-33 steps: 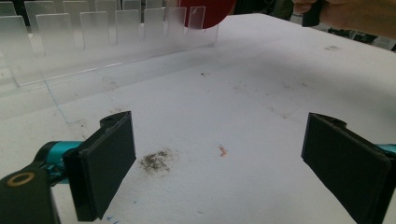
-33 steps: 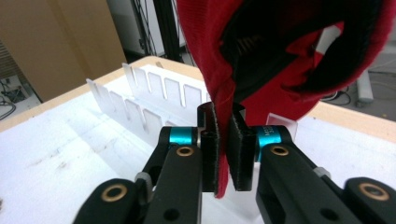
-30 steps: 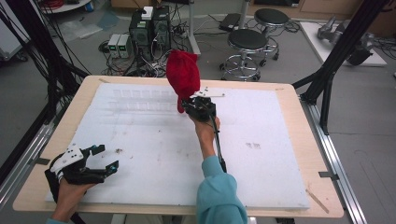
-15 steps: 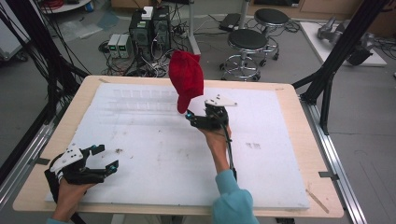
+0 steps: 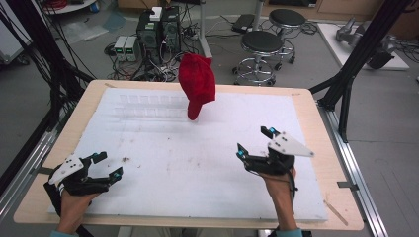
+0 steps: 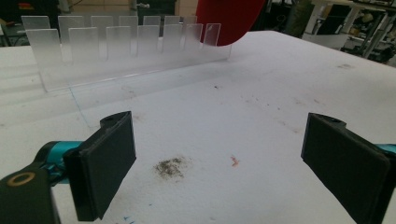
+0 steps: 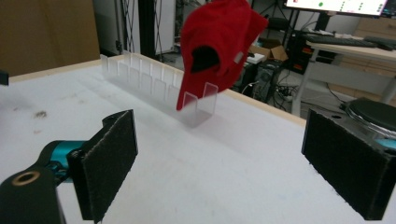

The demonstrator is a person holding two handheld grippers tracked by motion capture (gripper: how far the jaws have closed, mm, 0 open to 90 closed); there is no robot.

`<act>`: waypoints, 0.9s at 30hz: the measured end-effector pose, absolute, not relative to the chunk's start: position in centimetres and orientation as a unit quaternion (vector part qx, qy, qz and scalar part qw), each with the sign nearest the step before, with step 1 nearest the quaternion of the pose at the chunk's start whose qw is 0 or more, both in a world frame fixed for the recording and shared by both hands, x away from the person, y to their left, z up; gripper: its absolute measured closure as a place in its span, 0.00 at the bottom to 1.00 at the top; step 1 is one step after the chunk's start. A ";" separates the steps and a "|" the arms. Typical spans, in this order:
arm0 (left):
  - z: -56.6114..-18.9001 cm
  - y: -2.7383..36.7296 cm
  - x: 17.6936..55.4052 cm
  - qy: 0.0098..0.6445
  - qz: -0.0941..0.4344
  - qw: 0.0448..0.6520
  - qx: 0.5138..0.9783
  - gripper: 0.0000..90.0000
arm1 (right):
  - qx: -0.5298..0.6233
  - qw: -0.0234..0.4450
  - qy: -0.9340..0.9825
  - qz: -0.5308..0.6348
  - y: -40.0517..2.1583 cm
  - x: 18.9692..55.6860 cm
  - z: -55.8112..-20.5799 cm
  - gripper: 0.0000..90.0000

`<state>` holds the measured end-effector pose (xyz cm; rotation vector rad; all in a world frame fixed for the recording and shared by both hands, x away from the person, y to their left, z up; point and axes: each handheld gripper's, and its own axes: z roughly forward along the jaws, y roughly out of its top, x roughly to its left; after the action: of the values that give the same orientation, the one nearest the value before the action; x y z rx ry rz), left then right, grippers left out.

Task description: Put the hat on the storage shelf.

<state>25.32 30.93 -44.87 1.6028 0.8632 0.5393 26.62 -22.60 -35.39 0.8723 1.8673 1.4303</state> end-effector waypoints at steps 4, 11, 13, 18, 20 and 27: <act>-44.9 30.9 25.1 0.366 0.240 0.585 0.683 0.11 | 0.343 0.316 0.700 0.541 -24.7 24.6 -37.4 0.10; -45.0 31.0 24.7 0.368 0.259 0.593 0.668 0.11 | 0.354 0.318 0.661 0.580 -26.5 22.8 -42.6 0.10; -45.0 31.0 24.5 0.363 0.268 0.596 0.664 0.11 | 0.361 0.314 0.653 0.587 -26.5 22.8 -43.6 0.10; -45.0 31.0 24.4 0.361 0.271 0.598 0.662 0.11 | 0.374 0.309 0.661 0.573 -26.3 23.0 -44.3 0.10; -45.0 31.0 24.4 0.357 0.271 0.598 0.664 0.11 | 0.373 0.310 0.661 0.573 -26.3 23.0 -44.3 0.10; -45.1 30.9 24.3 0.357 0.277 0.595 0.665 0.11 | 0.373 0.312 0.670 0.561 -26.0 23.1 -45.0 0.10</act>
<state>24.30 30.86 -45.05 1.5443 0.8290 0.6427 23.12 -25.96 -44.96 0.9851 1.7673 1.4804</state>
